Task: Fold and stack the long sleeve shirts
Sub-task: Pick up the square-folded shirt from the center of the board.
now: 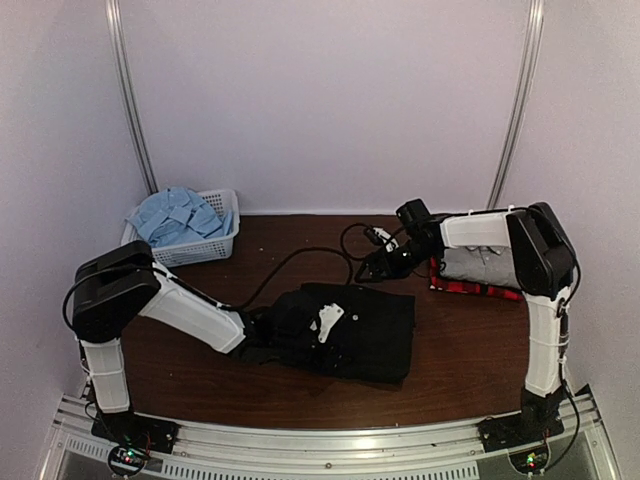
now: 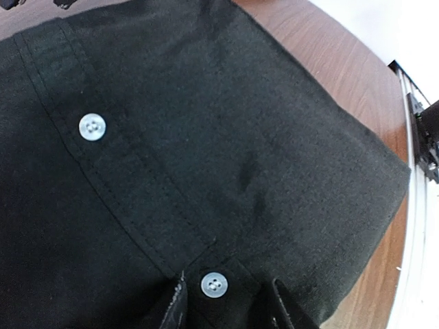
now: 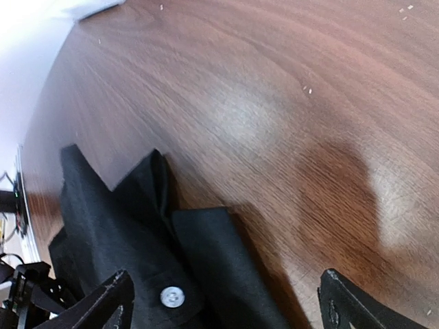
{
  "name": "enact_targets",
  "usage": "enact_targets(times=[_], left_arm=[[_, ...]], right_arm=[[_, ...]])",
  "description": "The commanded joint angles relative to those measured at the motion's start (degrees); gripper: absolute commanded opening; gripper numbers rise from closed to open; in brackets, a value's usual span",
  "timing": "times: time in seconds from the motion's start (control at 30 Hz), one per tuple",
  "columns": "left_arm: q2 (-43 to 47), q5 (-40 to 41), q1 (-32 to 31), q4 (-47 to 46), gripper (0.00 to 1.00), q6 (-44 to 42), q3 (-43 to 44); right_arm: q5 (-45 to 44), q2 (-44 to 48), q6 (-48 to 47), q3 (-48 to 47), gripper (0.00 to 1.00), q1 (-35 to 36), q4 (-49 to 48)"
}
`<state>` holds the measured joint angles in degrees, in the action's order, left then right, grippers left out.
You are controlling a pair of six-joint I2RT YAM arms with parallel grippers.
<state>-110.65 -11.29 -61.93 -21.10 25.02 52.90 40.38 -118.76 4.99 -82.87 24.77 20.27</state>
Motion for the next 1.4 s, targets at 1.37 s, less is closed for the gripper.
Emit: enact_targets(times=[1.37], left_arm=[[0.56,7.12,-1.09,4.88,0.39,-4.27,-1.02]], right_arm=[[15.13,-16.72,-29.27,-11.59,0.56,3.56,33.36]])
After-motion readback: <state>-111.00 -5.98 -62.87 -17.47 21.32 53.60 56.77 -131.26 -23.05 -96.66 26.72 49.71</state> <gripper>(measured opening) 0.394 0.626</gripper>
